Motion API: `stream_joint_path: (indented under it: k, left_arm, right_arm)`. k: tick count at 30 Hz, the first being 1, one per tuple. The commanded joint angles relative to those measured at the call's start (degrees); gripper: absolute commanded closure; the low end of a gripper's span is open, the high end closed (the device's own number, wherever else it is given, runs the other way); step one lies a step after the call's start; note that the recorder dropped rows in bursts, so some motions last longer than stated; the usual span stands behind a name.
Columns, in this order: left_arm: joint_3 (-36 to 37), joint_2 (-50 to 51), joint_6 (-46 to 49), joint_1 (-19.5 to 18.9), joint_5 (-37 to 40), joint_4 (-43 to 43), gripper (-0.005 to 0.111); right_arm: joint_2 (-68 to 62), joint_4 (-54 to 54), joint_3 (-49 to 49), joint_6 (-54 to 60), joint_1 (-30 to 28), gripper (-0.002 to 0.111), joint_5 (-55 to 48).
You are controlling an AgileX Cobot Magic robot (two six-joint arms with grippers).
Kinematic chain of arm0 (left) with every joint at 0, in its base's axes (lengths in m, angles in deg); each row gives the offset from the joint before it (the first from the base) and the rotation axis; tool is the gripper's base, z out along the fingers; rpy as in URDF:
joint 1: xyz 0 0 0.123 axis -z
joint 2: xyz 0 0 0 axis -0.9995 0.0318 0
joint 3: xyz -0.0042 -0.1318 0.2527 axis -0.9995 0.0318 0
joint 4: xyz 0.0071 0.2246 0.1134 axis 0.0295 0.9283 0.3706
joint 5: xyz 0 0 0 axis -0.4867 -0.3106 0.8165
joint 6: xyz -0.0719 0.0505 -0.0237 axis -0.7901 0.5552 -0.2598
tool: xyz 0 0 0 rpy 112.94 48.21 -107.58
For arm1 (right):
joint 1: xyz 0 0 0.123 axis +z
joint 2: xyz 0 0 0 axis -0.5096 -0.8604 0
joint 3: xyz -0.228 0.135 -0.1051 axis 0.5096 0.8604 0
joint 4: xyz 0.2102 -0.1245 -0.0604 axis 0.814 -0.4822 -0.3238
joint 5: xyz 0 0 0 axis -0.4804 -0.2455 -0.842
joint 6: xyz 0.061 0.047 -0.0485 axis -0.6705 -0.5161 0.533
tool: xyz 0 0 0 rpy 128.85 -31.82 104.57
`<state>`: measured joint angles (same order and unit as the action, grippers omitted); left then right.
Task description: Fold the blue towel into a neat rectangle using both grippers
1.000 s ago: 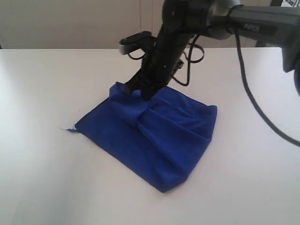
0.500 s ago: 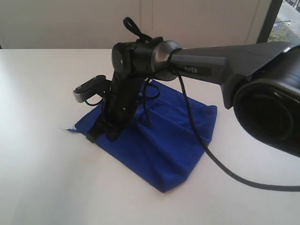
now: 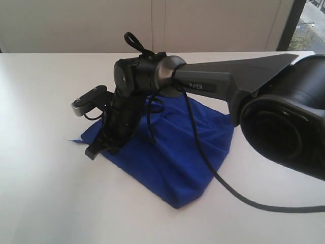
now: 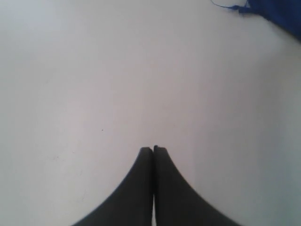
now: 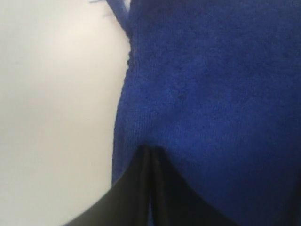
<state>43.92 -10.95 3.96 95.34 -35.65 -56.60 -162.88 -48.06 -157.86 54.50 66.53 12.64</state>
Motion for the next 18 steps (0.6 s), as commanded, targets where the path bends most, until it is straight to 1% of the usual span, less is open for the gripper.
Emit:
stream_joint_path:
  k: [1, 5, 6, 7, 13, 15, 18]
  left_arm:
    - [-0.3, -0.4, -0.3, -0.2, 0.2, 0.0, 0.107]
    - [-0.3, -0.4, -0.3, -0.2, 0.2, 0.0, 0.107]
    - [-0.3, -0.4, -0.3, -0.2, 0.2, 0.0, 0.107]
    - [-0.3, -0.4, -0.3, -0.2, 0.2, 0.0, 0.107]
    - [-0.3, -0.4, -0.3, -0.2, 0.2, 0.0, 0.107]
    - [-0.3, -0.4, -0.3, -0.2, 0.2, 0.0, 0.107]
    - [-0.3, -0.4, -0.3, -0.2, 0.2, 0.0, 0.107]
  right_arm:
    - [-1.0, 0.4, 0.1, 0.3, 0.1, 0.108, 2.8]
    - [-1.1, 1.2, 0.1, 0.2, 0.1, 0.108, 5.4]
    - [-1.4, 1.2, 0.1, -1.1, 0.1, 0.108, 7.1]
    - [-1.7, 1.0, 0.1, -4.8, 0.1, 0.108, 9.6]
    - [-3.9, 1.0, 0.1, -10.5, 0.1, 0.108, 17.7]
    - [-4.8, 1.2, 0.1, -10.7, 0.1, 0.108, 20.1]
    - [-6.1, 1.0, 0.1, -16.0, 0.1, 0.108, 23.7]
